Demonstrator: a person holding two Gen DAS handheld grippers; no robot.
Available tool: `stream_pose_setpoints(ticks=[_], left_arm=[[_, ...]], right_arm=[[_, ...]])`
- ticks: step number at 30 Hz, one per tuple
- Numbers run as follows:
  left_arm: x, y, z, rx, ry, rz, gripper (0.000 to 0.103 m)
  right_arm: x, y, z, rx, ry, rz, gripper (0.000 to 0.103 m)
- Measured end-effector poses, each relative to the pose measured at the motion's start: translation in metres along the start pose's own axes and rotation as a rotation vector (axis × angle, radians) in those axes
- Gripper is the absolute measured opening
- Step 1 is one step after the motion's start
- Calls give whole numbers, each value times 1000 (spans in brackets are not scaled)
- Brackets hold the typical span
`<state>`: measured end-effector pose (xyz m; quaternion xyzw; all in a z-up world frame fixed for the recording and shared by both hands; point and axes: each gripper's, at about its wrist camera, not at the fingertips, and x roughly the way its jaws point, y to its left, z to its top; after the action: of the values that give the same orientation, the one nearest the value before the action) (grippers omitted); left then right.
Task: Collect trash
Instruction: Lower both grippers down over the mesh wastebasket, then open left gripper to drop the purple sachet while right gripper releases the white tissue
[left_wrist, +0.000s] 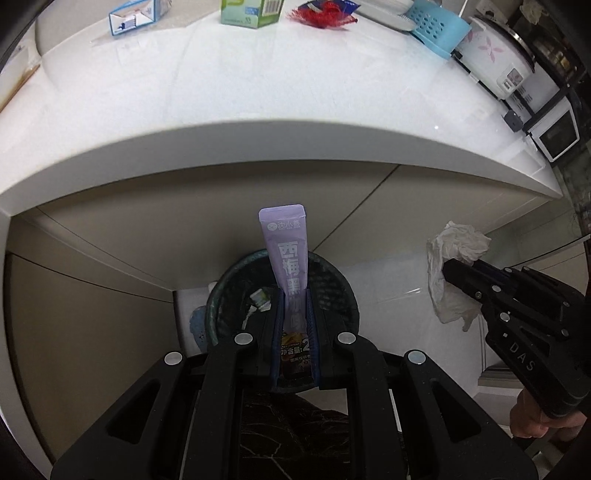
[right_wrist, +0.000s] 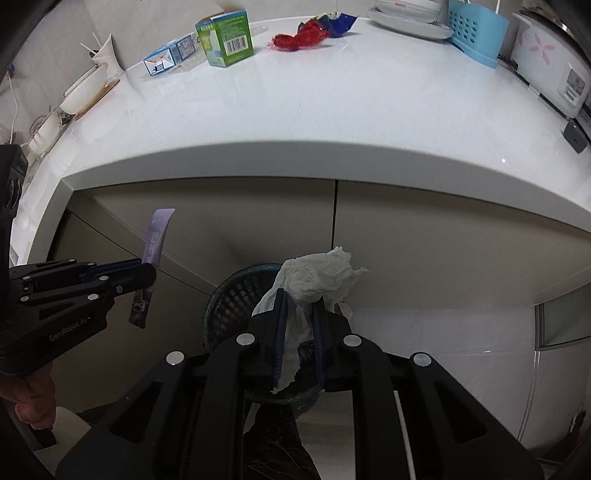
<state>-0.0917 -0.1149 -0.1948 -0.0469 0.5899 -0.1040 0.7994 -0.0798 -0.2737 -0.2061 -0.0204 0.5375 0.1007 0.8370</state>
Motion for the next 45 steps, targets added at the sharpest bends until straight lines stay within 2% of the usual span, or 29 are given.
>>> stream_pose_setpoints(ticks=[10,15,27,30,33,38,42,45], left_arm=[[36,6,-11,10,29,-9,11],[54,11,-16,4,58,16,11],[63,-2,-21,62,84,-5,17],[61,0,-22,54,80,-5,28],[56,5,-21,32,60,2,51],[45,19,-20,-16,24,16,68],[34,32,-21,-46,-16,55,89],[28,41,-23,-77,-40,70,97]], right_arm=[[32,-7,-7,11,26,1,13],[43,-5,-9,13,48,8,13],[47,-4,-9,7,63,9,13],[48,-4,-9,8,62,9,13],[48,-1,-9,5,63,16,13],[53,6,-7,-17,68,33,13],[62,17,-4,-56,73,51,13],[67,25,-4,-85,81,64,13]])
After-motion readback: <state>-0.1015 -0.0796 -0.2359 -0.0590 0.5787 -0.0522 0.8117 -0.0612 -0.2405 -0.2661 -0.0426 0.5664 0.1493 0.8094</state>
